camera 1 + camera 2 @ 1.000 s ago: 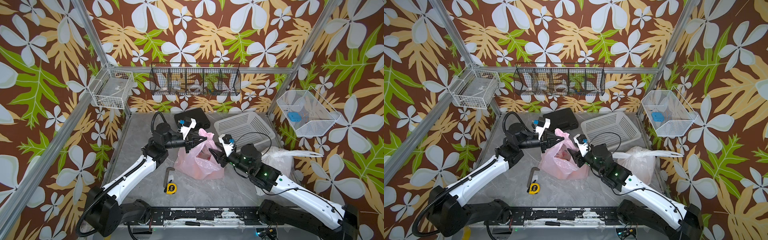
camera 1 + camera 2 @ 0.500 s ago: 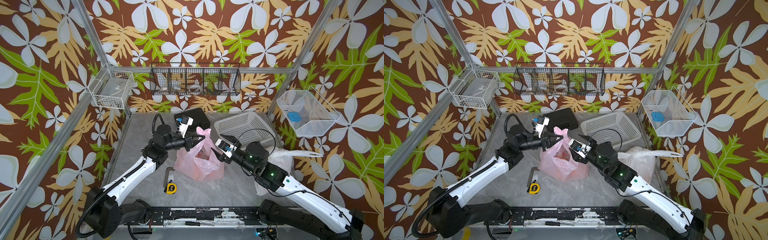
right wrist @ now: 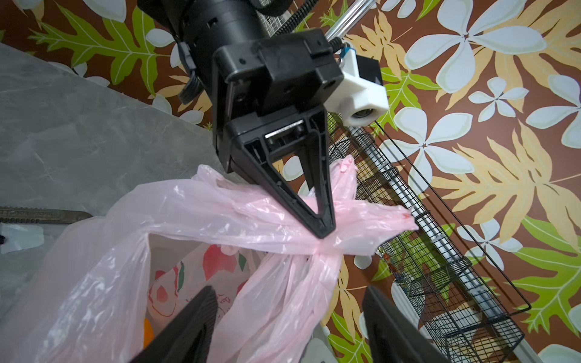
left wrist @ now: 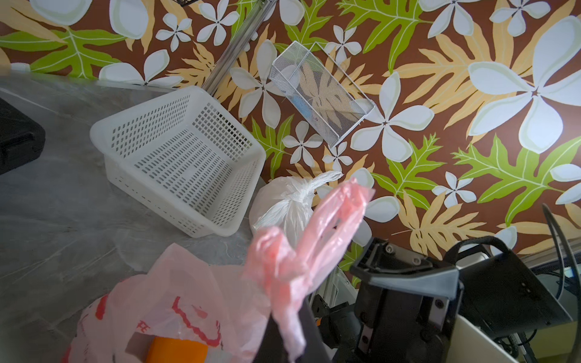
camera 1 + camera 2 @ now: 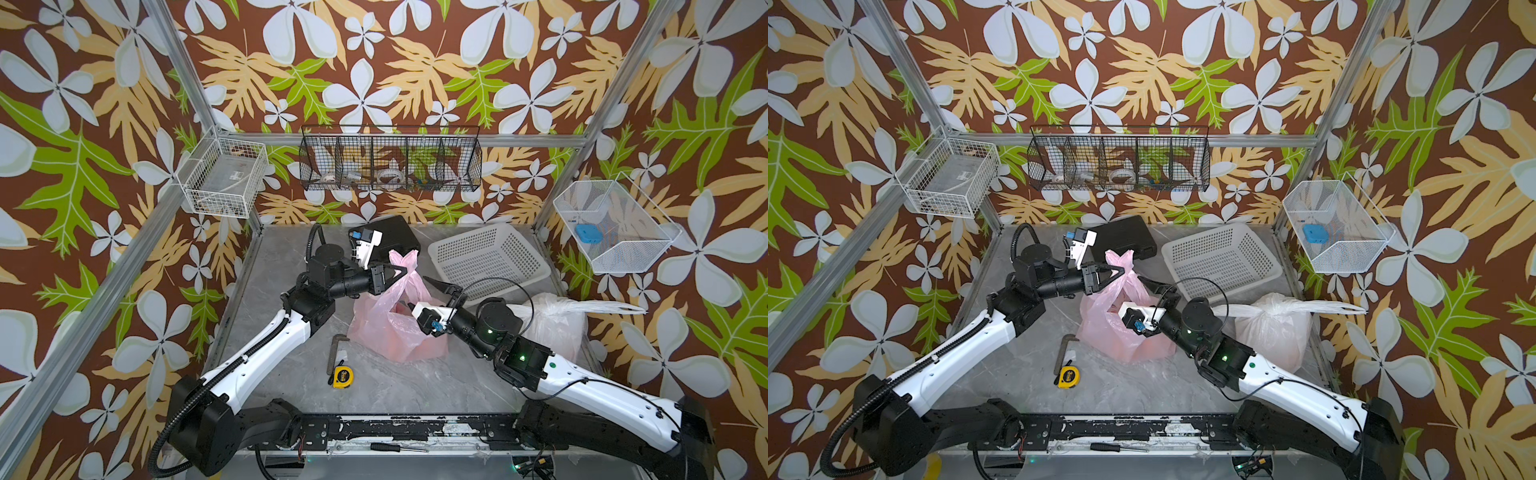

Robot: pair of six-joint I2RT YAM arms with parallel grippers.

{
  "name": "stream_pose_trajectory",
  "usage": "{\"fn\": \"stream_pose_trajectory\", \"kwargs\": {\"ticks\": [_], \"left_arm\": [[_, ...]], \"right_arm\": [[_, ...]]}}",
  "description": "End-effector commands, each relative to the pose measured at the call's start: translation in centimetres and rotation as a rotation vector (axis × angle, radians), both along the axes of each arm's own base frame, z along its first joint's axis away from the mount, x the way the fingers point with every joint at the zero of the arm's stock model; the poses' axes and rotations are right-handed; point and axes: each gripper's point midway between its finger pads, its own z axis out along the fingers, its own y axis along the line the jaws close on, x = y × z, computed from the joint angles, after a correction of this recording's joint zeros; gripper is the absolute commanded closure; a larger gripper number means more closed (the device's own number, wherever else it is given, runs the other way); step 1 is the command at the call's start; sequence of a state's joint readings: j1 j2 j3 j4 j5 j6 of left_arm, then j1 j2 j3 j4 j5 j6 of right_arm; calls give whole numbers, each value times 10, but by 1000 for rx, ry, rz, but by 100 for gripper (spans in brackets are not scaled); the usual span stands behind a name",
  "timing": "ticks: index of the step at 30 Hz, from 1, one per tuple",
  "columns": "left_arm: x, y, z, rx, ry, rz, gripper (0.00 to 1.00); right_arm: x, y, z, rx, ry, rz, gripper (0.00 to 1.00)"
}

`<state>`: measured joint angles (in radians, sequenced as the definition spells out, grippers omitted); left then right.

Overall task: Place the oranges into plastic bags & tie knots
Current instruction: Tie the plastic bag at the center of the board.

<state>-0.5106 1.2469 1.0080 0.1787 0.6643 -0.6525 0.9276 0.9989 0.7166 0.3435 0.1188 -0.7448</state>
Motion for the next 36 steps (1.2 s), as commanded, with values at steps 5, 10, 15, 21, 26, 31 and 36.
{"fn": "stream_pose_trajectory", "kwargs": {"ticks": [5, 10, 15, 21, 26, 31, 36], "left_arm": [[-2, 2, 9, -22, 22, 9, 100], [-4, 2, 10, -35, 43, 5, 100], [-7, 3, 11, -47, 52, 3, 100], [-7, 3, 5, -38, 80, 3, 100], [-8, 2, 6, -37, 76, -8, 100], [-13, 1, 4, -20, 68, -38, 100], [-16, 3, 6, -8, 51, -40, 100]], "right_arm": [[22, -8, 13, 46, -102, -175, 20], [21, 4, 15, 27, -205, -237, 17], [22, -3, 28, 86, -288, -311, 16], [17, 11, 38, 26, -394, -322, 14], [18, 22, 35, -14, -399, -309, 14], [25, 34, 30, -73, -363, -278, 18], [35, 37, 23, -89, -298, -271, 27]]}}
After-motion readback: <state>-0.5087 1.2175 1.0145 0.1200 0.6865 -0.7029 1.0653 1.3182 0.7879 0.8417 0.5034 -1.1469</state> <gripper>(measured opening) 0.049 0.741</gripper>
